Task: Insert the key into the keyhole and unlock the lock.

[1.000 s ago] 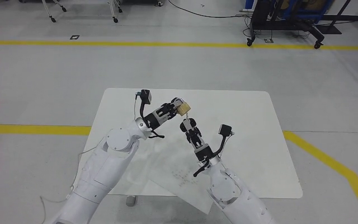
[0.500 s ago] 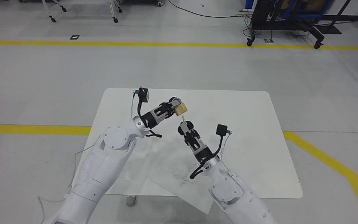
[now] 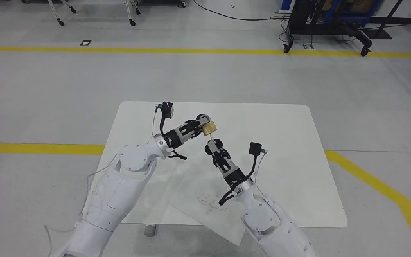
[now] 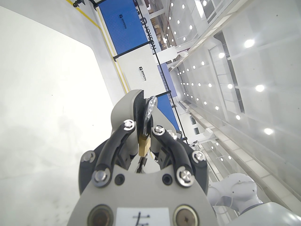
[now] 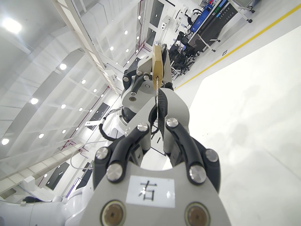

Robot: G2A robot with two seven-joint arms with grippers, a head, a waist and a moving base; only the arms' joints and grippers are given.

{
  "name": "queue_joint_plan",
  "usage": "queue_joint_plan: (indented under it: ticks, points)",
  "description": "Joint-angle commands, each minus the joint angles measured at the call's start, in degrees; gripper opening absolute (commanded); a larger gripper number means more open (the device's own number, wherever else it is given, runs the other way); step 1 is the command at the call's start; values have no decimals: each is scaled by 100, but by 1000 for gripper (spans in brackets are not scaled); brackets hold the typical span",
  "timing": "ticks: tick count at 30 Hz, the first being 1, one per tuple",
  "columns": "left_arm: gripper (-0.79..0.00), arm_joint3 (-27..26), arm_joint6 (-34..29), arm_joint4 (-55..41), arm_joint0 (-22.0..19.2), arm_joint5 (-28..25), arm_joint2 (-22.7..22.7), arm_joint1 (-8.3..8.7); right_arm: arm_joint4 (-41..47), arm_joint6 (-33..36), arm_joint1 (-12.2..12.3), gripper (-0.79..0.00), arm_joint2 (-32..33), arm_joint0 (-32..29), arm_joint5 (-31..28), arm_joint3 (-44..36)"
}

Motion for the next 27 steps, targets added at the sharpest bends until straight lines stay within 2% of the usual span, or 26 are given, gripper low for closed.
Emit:
queue_joint_plan:
  ticks: [1,27]
  points:
    - [-785,-6,5,26,3,11,-4,-4,-41,-7,-5,-785,6,-5,13,-2]
    - [-785,68,-205,294,-92,131,126,-74,-273,117,-35,-785,215,-142,306,-164]
